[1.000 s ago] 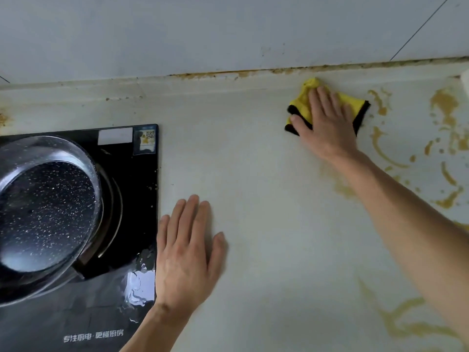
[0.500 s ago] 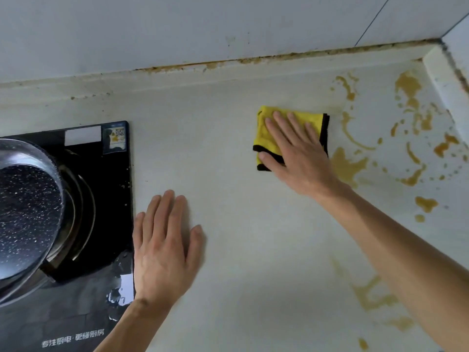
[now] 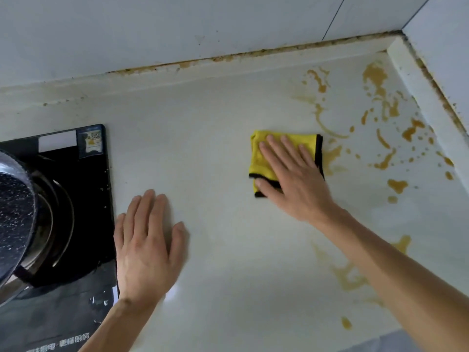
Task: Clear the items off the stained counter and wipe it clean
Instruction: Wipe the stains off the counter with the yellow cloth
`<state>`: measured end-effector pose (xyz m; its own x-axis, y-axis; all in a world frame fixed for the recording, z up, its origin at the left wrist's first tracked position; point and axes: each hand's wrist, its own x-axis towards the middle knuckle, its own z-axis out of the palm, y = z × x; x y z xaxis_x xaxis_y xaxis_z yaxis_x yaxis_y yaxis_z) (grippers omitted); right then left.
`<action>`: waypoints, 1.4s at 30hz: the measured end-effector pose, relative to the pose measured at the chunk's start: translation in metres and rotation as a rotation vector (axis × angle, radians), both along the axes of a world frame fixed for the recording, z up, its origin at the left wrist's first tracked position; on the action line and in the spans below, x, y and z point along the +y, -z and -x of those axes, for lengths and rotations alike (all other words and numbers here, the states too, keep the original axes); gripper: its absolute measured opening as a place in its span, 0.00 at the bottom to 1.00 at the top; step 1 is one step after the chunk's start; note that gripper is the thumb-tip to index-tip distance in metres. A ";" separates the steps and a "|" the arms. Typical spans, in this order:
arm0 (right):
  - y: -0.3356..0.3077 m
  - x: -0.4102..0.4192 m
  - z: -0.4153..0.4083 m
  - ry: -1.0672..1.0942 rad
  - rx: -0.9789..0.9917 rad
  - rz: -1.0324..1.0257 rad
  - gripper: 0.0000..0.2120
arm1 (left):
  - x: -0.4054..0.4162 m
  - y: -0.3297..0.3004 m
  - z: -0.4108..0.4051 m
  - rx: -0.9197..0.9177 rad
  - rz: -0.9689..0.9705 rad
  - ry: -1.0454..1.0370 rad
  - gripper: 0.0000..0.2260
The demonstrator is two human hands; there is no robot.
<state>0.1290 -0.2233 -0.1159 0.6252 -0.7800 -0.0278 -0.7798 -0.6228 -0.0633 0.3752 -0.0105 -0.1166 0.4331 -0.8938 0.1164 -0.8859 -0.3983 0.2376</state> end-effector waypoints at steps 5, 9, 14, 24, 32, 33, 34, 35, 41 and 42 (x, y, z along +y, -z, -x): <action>-0.003 -0.033 -0.036 0.256 0.030 -0.050 0.39 | 0.000 0.002 0.000 0.004 0.007 -0.001 0.27; 0.002 0.026 -0.032 0.167 -0.020 -0.002 0.37 | 0.000 -0.002 0.001 0.010 -0.013 0.020 0.27; 0.003 0.070 0.040 -0.035 -0.016 0.009 0.37 | -0.003 -0.012 0.004 0.035 -0.070 0.022 0.25; 0.001 0.061 0.003 0.274 -0.030 -0.025 0.38 | -0.010 -0.003 0.059 0.007 -0.075 0.108 0.26; -0.032 0.074 0.024 0.198 -0.256 -0.140 0.30 | -0.011 0.000 0.059 -0.009 -0.014 0.107 0.25; -0.037 0.064 0.025 0.214 -0.287 -0.081 0.25 | -0.011 0.001 0.058 -0.010 -0.016 0.103 0.25; -0.042 0.054 0.026 0.233 -0.275 -0.040 0.23 | -0.011 0.001 0.059 -0.009 -0.019 0.103 0.25; -0.045 0.043 0.027 0.252 -0.224 -0.035 0.22 | -0.011 0.001 0.059 -0.007 -0.020 0.104 0.25; -0.040 0.014 0.025 0.247 -0.067 -0.110 0.19 | -0.012 0.000 0.060 0.005 -0.009 0.088 0.25; -0.039 0.013 0.024 0.245 -0.066 -0.122 0.19 | -0.011 -0.001 0.061 0.008 -0.010 0.084 0.25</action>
